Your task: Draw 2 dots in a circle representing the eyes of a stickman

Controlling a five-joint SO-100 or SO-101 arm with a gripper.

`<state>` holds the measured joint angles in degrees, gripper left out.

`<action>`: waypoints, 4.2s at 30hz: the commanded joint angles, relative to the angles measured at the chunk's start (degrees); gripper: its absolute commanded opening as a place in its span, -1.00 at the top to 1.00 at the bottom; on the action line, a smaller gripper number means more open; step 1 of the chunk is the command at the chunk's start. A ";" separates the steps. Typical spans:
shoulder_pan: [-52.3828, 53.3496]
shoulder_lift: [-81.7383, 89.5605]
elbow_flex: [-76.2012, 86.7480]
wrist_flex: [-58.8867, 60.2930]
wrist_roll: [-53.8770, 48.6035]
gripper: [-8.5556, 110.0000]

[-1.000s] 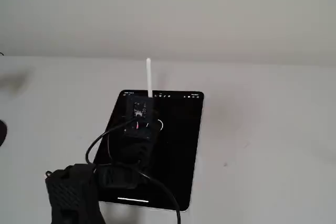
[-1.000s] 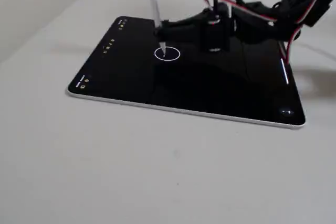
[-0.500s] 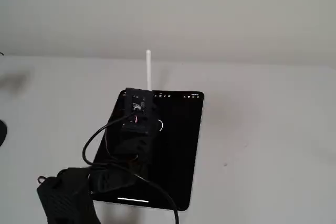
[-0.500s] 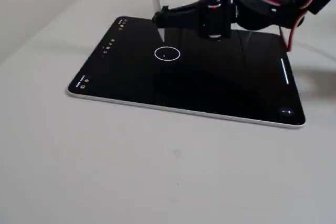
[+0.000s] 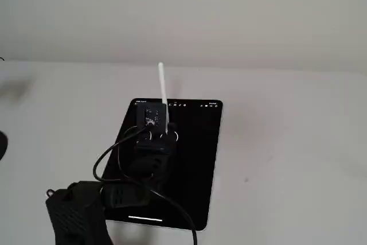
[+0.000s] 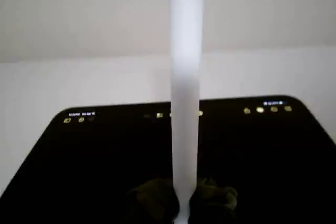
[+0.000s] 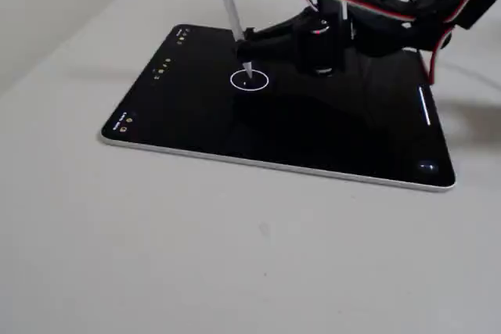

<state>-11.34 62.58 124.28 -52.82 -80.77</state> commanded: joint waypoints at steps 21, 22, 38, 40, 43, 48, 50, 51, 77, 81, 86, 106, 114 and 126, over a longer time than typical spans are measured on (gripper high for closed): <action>2.46 0.44 -4.75 -0.53 -0.26 0.86; 2.55 0.44 -4.83 -0.70 -0.18 0.86; 2.37 -0.44 -5.36 -1.58 0.70 0.86; 2.37 -0.70 -5.54 -1.58 0.62 0.86; 2.37 -1.05 -5.71 -1.58 0.62 0.86; 2.29 -1.76 -5.80 -1.41 -0.09 0.86; 2.29 -1.85 -5.54 -1.41 -0.26 0.86; 2.20 -1.67 -5.36 -1.41 -0.26 0.86; 1.41 -0.62 -2.37 -0.35 -0.97 0.86; 1.14 0.70 -1.49 -0.09 -0.53 0.86; 1.76 3.69 -1.49 -0.09 5.19 0.86; 6.59 48.60 -13.18 68.64 66.62 0.86; 4.31 75.23 -4.66 92.46 72.25 0.86; 2.02 110.92 14.41 109.69 69.70 0.86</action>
<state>-9.40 164.88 135.26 54.32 -10.02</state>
